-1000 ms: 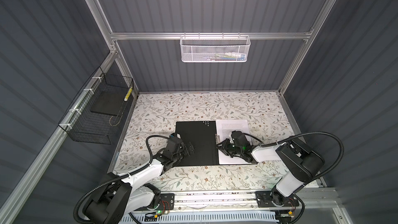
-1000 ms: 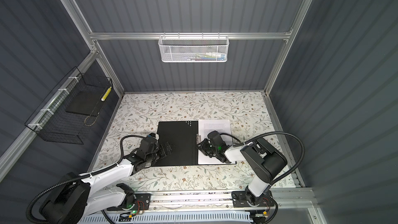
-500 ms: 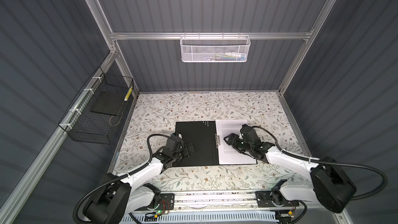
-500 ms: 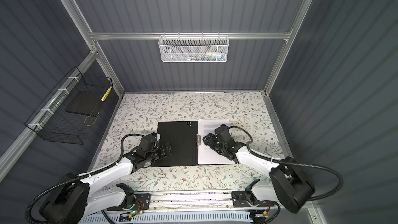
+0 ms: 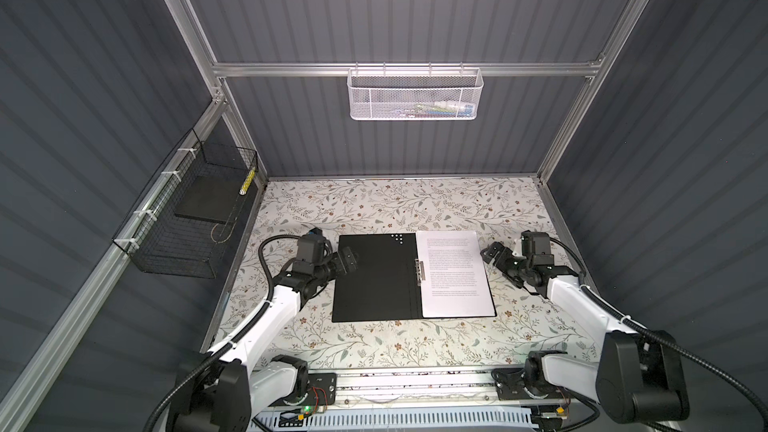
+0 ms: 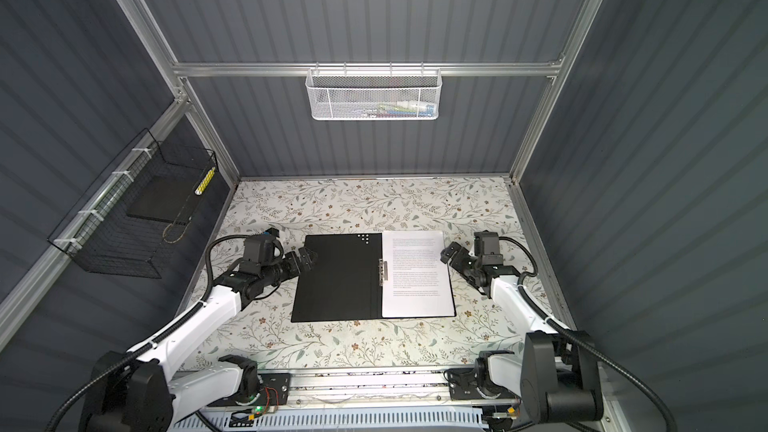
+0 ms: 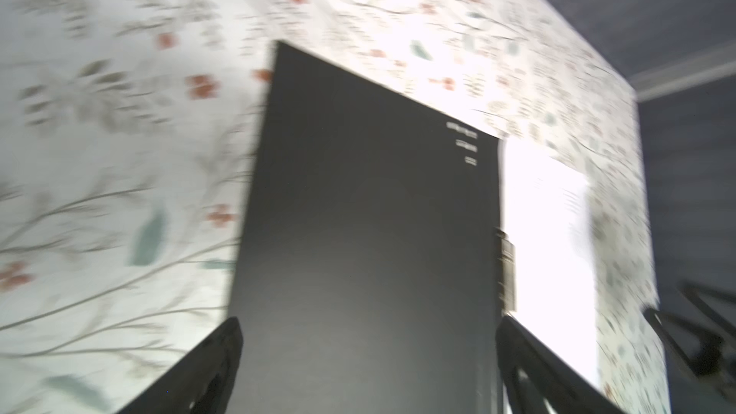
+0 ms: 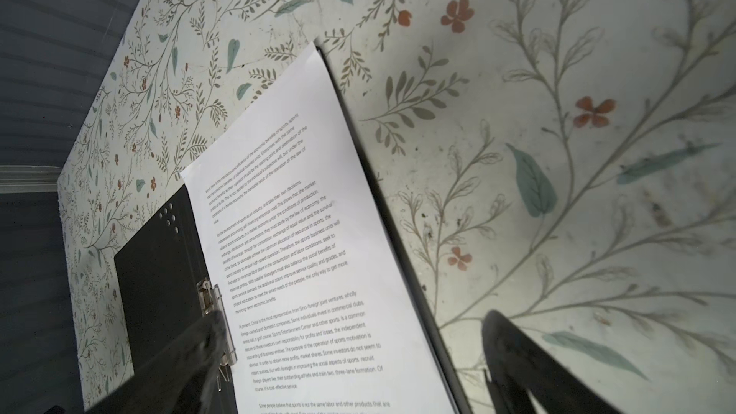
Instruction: Put the files into the folder
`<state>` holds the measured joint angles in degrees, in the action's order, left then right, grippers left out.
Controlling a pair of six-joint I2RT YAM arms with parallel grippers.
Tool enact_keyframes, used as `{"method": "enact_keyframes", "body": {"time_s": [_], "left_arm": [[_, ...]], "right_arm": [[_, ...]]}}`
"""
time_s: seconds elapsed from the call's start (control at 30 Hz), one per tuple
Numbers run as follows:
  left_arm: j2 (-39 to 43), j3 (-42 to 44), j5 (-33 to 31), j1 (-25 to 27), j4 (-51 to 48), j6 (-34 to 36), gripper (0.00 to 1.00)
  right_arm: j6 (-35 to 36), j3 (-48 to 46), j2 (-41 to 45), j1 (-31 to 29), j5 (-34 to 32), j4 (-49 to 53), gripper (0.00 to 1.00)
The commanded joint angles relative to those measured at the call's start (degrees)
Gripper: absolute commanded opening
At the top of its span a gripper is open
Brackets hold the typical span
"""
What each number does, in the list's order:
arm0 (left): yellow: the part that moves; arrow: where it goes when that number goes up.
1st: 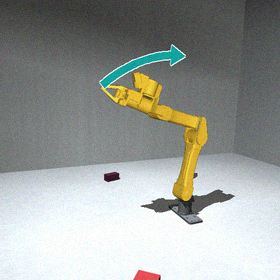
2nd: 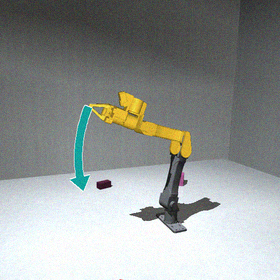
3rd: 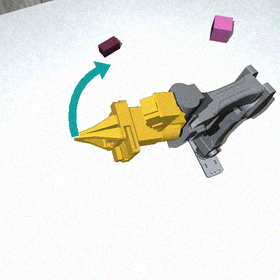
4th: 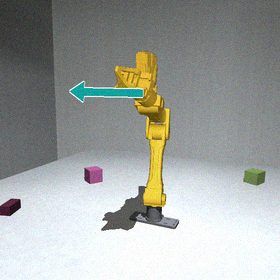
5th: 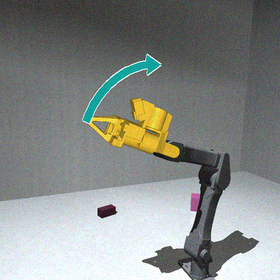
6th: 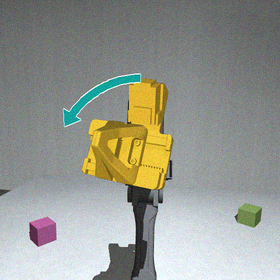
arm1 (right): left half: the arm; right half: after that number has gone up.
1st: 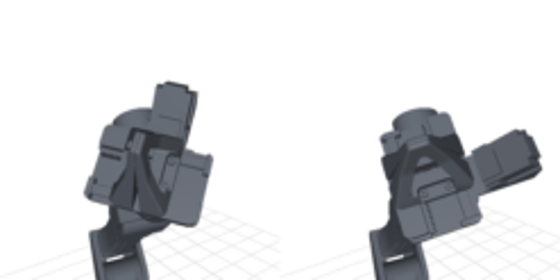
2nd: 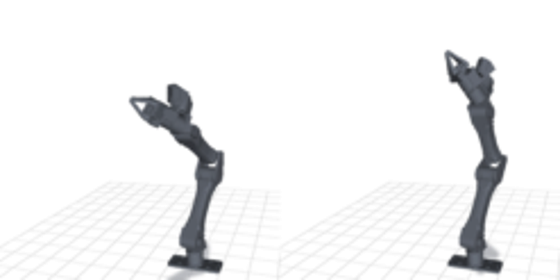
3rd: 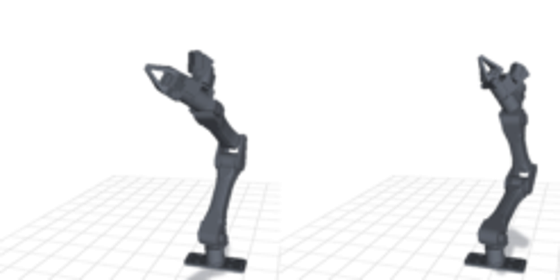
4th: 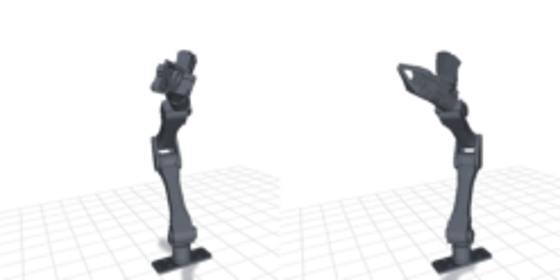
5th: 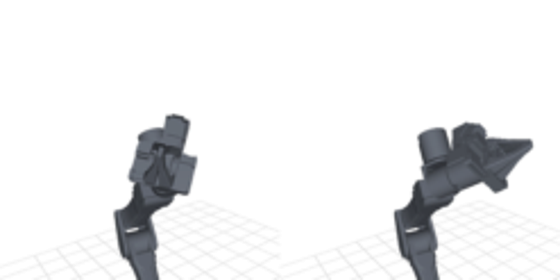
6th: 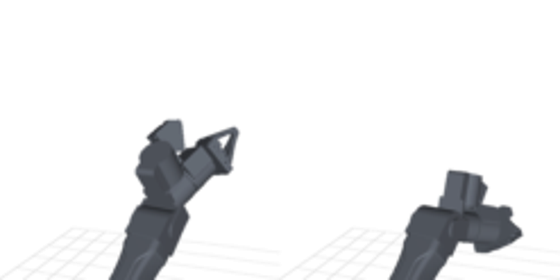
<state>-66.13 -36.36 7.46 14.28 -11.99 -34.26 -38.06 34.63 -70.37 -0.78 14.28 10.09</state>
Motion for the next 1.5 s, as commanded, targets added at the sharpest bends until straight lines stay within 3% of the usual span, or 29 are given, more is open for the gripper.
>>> {"method": "enact_keyframes", "body": {"time_s": [0.0,0.17,0.57,0.73,1.0,1.23,1.47], "left_arm": [[-1.7,1.1,1.7,-3.3,0.9,-0.5,1.00],[-5.4,2.9,8.2,-8.6,5.1,-2.1,1.00],[-16.5,3.8,16.8,-8.6,10.7,-3.5,1.00],[-19.6,4.7,23.9,-7.6,16.6,-6.2,1.00],[-12.5,2.8,32.9,-7.1,23.5,-13.8,1.00],[-3.9,-2.7,36.8,-5.1,19.2,-15.3,1.00],[-0.8,-8.0,32.5,6.0,17.1,-15.8,1.00]], "right_arm": [[0.8,-0.8,-1.5,1.8,4.3,-1.8,0.99],[-1.1,-1.8,-5.3,5.0,9.6,-3.9,0.99],[-5.6,-3.2,-12.6,5.6,16.5,-8.6,0.99],[-6.8,-3.5,-14.6,4.6,17.5,-9.9,0.99],[-8.4,-3.3,-15.4,1.4,18.8,-11.4,0.99],[-9.6,-3.1,-15.4,-1.4,18.0,-12.1,0.99],[-12.9,0.4,-18.1,-5.7,16.6,-14.0,0.99]]}}
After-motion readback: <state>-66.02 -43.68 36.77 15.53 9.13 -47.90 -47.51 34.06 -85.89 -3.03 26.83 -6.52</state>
